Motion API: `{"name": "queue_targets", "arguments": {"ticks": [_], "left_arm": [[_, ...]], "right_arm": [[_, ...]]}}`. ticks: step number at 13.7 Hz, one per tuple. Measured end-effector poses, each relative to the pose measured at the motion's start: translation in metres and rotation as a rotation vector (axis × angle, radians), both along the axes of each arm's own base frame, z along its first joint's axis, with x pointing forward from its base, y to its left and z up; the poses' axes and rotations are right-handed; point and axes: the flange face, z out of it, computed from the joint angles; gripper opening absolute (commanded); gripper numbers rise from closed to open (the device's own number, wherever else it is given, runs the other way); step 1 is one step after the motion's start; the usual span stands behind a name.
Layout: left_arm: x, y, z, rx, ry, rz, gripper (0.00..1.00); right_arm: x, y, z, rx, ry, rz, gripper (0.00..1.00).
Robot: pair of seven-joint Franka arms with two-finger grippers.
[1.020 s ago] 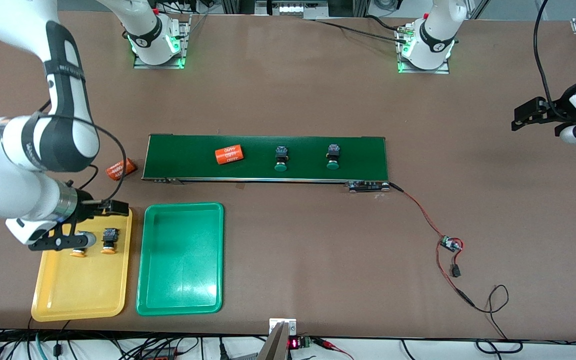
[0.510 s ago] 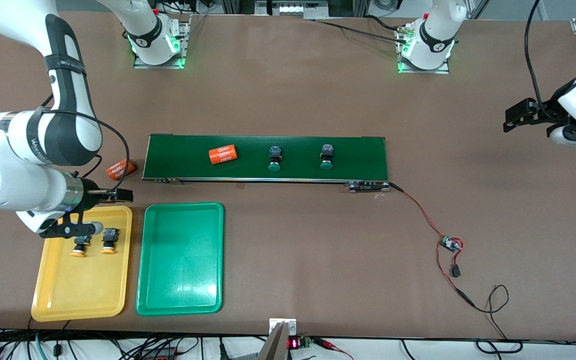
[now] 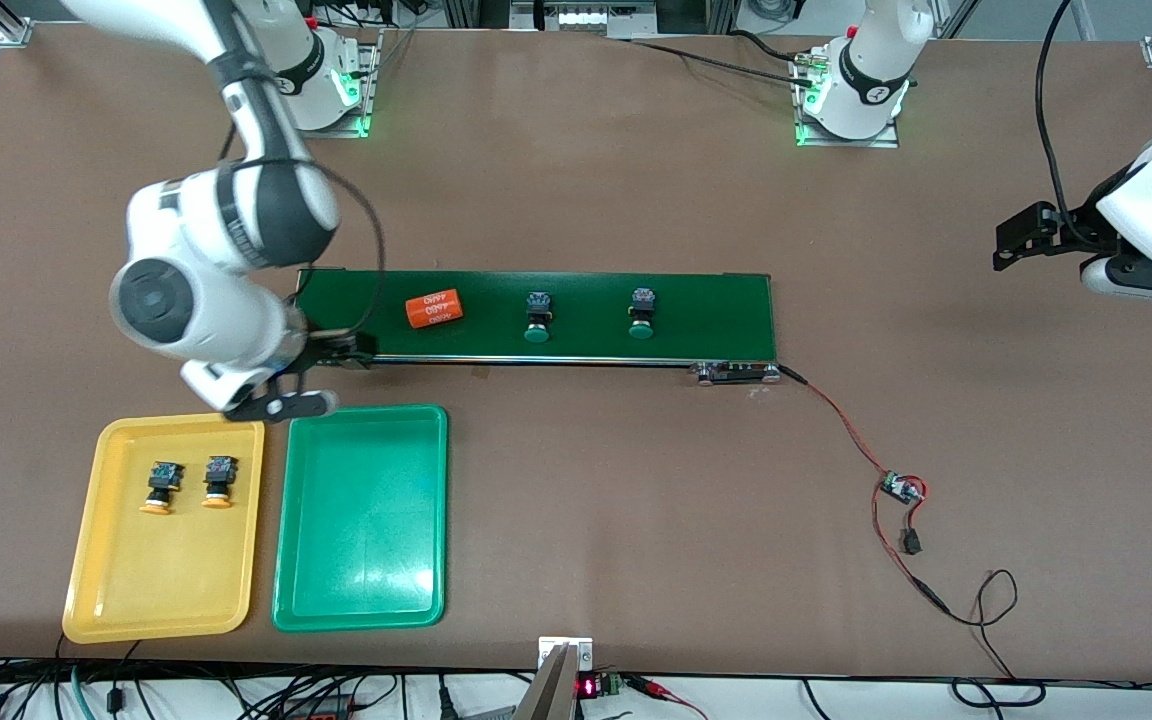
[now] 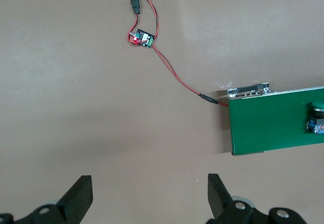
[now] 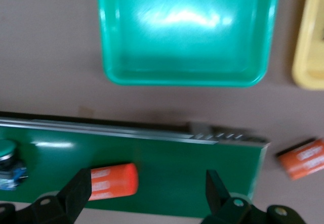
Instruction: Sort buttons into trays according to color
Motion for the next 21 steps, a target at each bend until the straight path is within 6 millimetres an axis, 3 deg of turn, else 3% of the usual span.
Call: {"name": "queue_targets", "arguments": {"ticks": [7,11,13,16,21], "left_arm": [[0.001,0.002,-0.002,0.000,0.004,0.005,1.00],[0.001,0.002,-0.003,0.000,0.005,0.006,1.00],[0.001,0.003,-0.003,0.000,0.005,0.008,1.00],[0.002,0.004,-0.004,0.000,0.006,0.010,1.00],[0.002,0.004,-0.004,0.000,0.006,0.010,1.00]], "right_arm": [[-0.075,0.124,-0.013,-0.056,0.011,-0.079,1.00],[-0.105,0.166,-0.026,-0.067,0.005,-0.116,1.00],[-0.113,0.177,-0.050,-0.069,-0.013,-0.137,1.00],[-0.116,0.172,-0.085,-0.082,-0.017,-0.161,1.00],[-0.113,0.175,-0.110,-0.078,-0.049,-0.236,1.00]]}}
